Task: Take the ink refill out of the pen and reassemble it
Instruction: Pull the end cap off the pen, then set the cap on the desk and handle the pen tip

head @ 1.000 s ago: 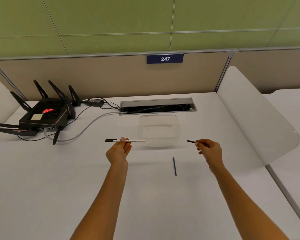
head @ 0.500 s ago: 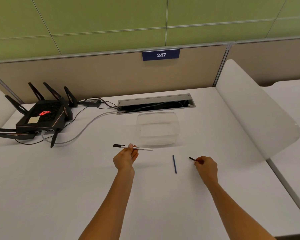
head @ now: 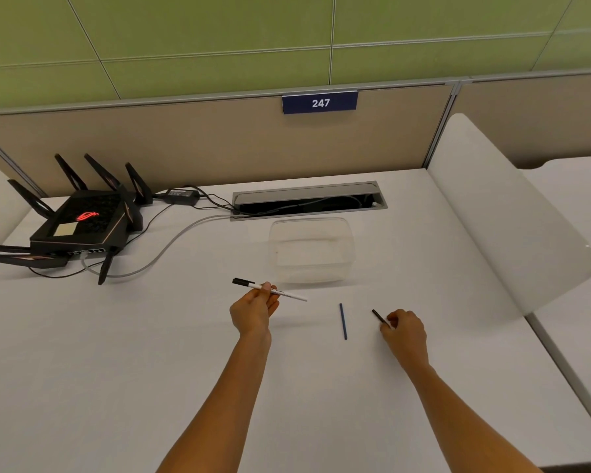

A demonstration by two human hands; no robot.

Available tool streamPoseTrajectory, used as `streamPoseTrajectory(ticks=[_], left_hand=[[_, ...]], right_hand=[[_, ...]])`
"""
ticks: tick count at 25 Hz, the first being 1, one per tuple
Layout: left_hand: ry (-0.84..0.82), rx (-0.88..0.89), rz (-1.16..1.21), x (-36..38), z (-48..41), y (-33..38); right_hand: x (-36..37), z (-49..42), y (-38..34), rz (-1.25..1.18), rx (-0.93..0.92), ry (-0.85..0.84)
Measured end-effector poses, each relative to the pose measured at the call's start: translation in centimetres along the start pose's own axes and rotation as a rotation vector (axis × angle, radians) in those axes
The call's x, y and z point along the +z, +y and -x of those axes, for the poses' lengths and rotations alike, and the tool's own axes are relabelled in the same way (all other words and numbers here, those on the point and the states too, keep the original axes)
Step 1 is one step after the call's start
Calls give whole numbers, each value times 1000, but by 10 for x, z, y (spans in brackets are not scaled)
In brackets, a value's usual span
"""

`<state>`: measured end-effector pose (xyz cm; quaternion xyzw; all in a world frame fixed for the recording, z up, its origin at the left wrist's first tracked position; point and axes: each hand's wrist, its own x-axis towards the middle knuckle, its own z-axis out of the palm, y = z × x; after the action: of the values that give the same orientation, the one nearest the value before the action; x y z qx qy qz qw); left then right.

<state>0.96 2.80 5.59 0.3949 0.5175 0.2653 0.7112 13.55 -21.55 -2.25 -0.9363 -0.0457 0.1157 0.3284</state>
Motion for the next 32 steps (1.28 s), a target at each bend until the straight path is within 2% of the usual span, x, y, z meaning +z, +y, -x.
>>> streamPoseTrajectory(ticks=[5, 9, 12, 22, 26, 28, 30, 32], left_hand=[[-49, 137, -152, 4, 2, -11], [-125, 276, -390, 9, 5, -19], [-168, 367, -557, 11, 11, -23], [-283, 521, -834, -17, -1, -53], [-230, 702, -1287, -48, -18, -84], [-238, 768, -1474, -60, -24, -96], [-265, 773, -1577, -69, -26, -103], [-270, 790, -1623, -71, -28, -104]], right_hand=[[9, 10, -32, -130, -138, 71], [33, 28, -90, -214, -369, -135], [53, 37, -112, -135, -466, -264], [69, 40, -119, -95, -496, -261], [70, 46, -113, -141, -589, -142], [76, 50, -105, -48, -568, -200], [79, 51, -97, -15, -505, -253], [76, 51, -98, -57, -492, -220]])
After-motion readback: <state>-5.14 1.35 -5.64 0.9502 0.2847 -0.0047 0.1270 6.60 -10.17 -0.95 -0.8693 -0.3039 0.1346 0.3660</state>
